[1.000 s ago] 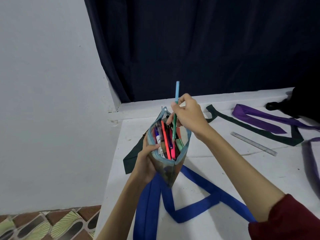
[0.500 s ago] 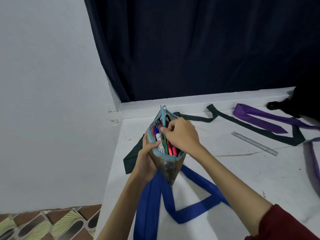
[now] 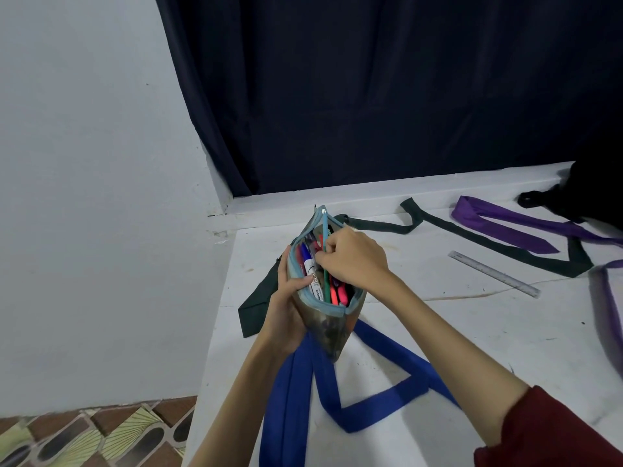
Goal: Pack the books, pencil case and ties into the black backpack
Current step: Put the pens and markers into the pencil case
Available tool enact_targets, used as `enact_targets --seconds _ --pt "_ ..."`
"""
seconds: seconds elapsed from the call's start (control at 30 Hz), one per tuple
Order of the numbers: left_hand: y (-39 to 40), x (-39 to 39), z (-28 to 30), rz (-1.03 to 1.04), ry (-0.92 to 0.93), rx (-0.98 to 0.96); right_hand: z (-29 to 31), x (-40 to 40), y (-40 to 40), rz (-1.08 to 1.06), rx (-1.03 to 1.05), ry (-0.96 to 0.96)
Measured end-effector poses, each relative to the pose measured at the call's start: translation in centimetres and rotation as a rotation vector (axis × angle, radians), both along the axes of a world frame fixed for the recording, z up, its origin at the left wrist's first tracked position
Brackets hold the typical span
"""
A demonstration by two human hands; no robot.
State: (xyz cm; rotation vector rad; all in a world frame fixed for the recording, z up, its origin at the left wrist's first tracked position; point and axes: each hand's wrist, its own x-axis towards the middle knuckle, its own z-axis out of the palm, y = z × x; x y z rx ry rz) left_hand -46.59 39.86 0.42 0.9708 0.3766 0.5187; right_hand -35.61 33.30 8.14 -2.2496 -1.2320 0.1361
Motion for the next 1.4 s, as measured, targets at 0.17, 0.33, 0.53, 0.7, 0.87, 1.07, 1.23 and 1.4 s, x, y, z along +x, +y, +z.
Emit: enact_targets --seconds 0.17,0.33,0.53,0.7,0.87,1.07,1.23,1.4 --pt "-0.2 0.0 0.5 -0.025 -0.022 0.014 0.5 0.4 -0.1 -0.033 0.123 0.088" --pt "-0.2 -0.1 0.7 -0.072 -0.051 0.072 1.0 0.8 -0.1 0.032 0.122 0.001" --pt "-0.4 0.4 0.5 -0.082 -0.029 0.094 0.8 2.0 -1.4 -0.042 0.294 0.018" --pt "-0.9 1.1 0.9 -0.221 0.033 0.088 1.6 6.6 -4.0 -0.164 0.303 0.011" --pt "-2.5 3.8 2.0 -0.404 0.122 0.119 1.5 10.7 -6.4 -0.029 0.041 0.023" --pt "-5.0 9.9 3.6 -0.643 0.206 0.095 0.7 15.5 -10.3 -0.254 0.052 -0.004" --pt "-7.3 15.7 3.7 -0.832 0.437 0.355 -0.2 19.8 -13.2 -0.345 0.043 0.045" --pt "-9.2 18.4 3.0 -0.729 0.7 0.609 -1.5 24.6 -15.3 -0.337 0.069 0.289"
